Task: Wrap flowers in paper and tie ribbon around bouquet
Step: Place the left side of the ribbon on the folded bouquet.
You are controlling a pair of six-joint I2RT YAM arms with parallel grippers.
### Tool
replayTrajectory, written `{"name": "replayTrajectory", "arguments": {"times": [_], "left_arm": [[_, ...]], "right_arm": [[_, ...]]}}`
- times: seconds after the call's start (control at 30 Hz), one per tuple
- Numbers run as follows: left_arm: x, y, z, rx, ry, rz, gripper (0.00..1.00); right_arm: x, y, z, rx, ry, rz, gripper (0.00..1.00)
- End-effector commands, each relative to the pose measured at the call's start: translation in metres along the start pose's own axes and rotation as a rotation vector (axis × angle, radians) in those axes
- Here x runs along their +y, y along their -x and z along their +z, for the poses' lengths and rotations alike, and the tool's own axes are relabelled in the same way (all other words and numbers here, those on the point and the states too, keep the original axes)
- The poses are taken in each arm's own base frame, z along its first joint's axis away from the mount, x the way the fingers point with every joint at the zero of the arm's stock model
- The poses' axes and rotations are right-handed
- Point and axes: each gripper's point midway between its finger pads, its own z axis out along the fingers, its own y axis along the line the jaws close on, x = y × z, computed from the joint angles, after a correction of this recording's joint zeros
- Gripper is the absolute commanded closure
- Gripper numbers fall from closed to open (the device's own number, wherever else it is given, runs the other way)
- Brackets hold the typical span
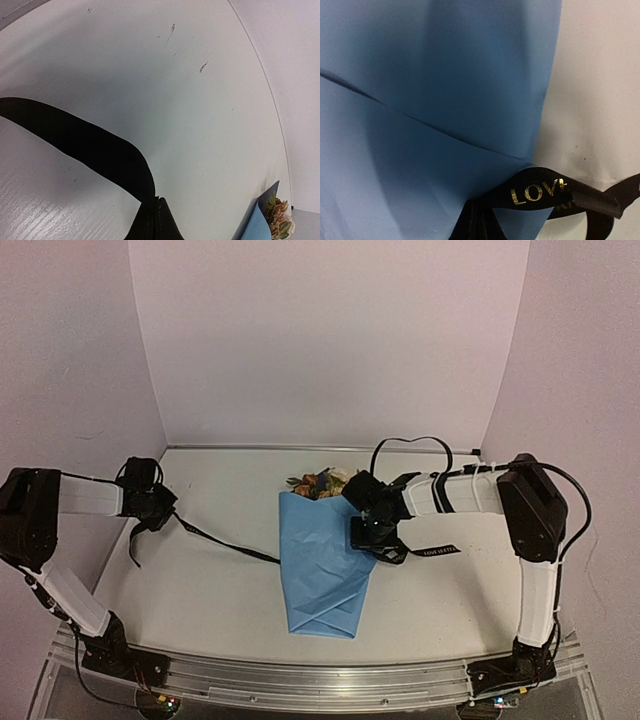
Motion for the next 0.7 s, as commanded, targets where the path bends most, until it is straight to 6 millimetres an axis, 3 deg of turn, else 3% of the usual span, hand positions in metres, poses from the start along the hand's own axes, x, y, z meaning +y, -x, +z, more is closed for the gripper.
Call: {"name": "replayTrajectory", "arguments": {"times": [0.0, 0.23, 0.33, 0.5, 0.67], "left_arm": [[-0.02, 0.022, -0.021, -0.066, -0.041, 0.024, 1.0], [-0.021, 0.03, -0.029, -0.086, -0.045, 0.026, 1.0], [-0.032, 0.03, -0.033, -0.084, -0.098, 0.067, 1.0], [-0.077, 0.021, -0.049, -0.053, -0.295, 0.195, 1.0], [-0.134, 0.004, -0.078, -0.057, -0.485, 0.353, 1.0]], "right_arm": [[0.017, 0.005, -0.003, -0.002, 0.026, 0.043, 1.0], [0.022, 0.003, 0.0, 0.01, 0.035, 0.054, 1.0], [0.02, 0.005, -0.004, 0.002, 0.031, 0.056, 1.0], [0.004, 0.01, -0.026, -0.051, 0.008, 0.032, 1.0], [-0.028, 0.019, -0.057, -0.108, -0.019, 0.056, 1.0]]}}
